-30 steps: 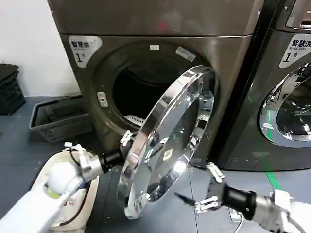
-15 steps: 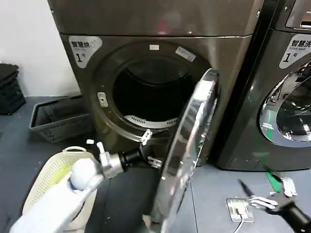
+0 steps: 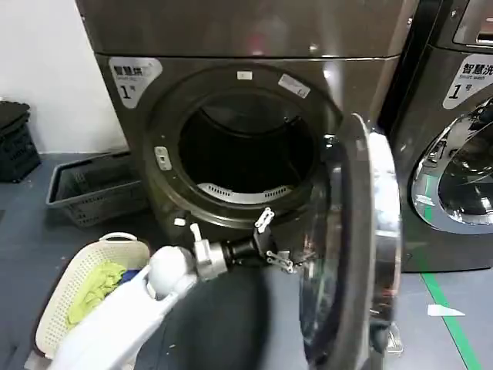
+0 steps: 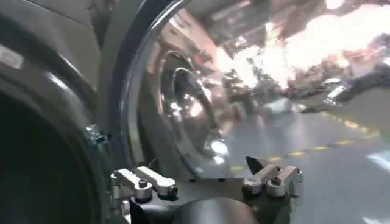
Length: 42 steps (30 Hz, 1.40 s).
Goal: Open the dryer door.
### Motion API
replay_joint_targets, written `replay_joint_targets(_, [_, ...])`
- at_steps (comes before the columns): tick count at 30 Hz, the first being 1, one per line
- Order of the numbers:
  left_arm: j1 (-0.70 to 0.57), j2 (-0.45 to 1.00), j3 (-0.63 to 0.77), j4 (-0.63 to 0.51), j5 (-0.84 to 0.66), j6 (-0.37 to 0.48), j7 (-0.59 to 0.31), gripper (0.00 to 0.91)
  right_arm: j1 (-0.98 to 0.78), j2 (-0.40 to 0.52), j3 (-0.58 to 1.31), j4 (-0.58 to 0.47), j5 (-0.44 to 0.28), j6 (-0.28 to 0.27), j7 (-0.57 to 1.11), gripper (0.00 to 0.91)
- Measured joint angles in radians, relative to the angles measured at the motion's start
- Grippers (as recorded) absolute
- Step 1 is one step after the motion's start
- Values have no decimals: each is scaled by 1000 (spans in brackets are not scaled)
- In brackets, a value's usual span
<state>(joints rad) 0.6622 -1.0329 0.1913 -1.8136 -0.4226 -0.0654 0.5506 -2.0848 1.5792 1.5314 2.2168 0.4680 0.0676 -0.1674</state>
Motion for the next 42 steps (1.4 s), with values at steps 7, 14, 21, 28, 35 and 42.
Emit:
replay_joint_targets(7, [-62,-55,75,50,14,11,-10,907,14,31,103,-84,-37,-39,126,907])
replay_joint_targets(14, [-119,-120,140,109,40,8,-52,907,35,30,206,-174,-38,-74,213,907])
replay_joint_targets(21, [-150,-192,182,164,71,2,-96,907,59,30,301,-273,-48,-103,274,907])
replay_joint_targets(28, [-178,-257,225,215,78,-2,-115,907,68,30,362,-323,-58,-116,314,907])
replay_joint_targets(35, [-213,-325,252,279,81,-4,-123,907,88,30,422,-332,-57,-150,330,907])
replay_joint_targets(42, [-249,-390,264,349,77,-5,-126,907,100,30,459,-349,-71,-150,346,907])
